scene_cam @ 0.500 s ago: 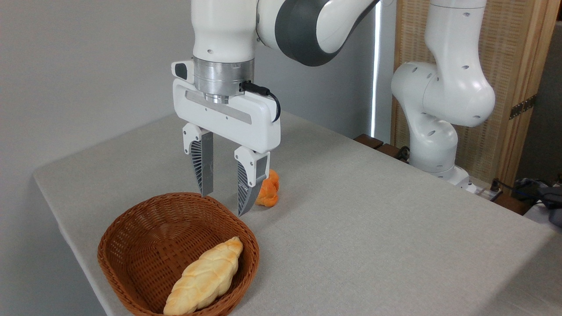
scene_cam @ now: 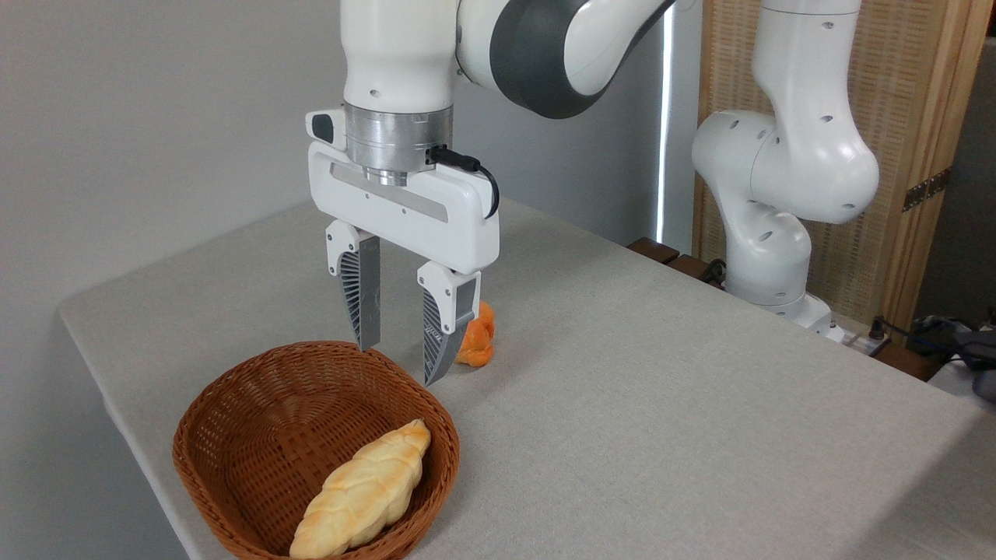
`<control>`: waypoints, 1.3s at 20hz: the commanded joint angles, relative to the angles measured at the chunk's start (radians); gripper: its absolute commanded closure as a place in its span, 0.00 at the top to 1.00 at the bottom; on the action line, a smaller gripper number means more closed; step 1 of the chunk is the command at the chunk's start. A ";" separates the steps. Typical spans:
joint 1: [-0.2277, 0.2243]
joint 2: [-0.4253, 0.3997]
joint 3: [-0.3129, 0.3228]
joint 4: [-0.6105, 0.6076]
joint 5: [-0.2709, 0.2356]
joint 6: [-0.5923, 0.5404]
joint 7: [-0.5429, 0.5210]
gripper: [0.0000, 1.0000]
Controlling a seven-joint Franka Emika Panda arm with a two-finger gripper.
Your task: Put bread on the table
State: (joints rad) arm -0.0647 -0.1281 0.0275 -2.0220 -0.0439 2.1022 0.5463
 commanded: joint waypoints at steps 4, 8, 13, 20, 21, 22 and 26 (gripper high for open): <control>0.008 0.001 0.000 -0.001 -0.024 0.015 0.014 1.00; 0.008 0.015 0.000 -0.006 -0.027 0.089 -0.005 1.00; 0.008 0.033 0.000 -0.012 -0.027 0.167 -0.062 1.00; 0.009 0.093 0.008 -0.012 -0.011 0.208 -0.048 1.00; 0.010 0.103 0.008 -0.012 -0.011 0.216 -0.048 1.00; 0.010 0.113 0.008 -0.012 -0.011 0.225 -0.048 1.00; 0.011 0.142 0.022 -0.012 -0.010 0.242 -0.048 1.00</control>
State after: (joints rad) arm -0.0544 0.0006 0.0382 -2.0316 -0.0455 2.3214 0.4907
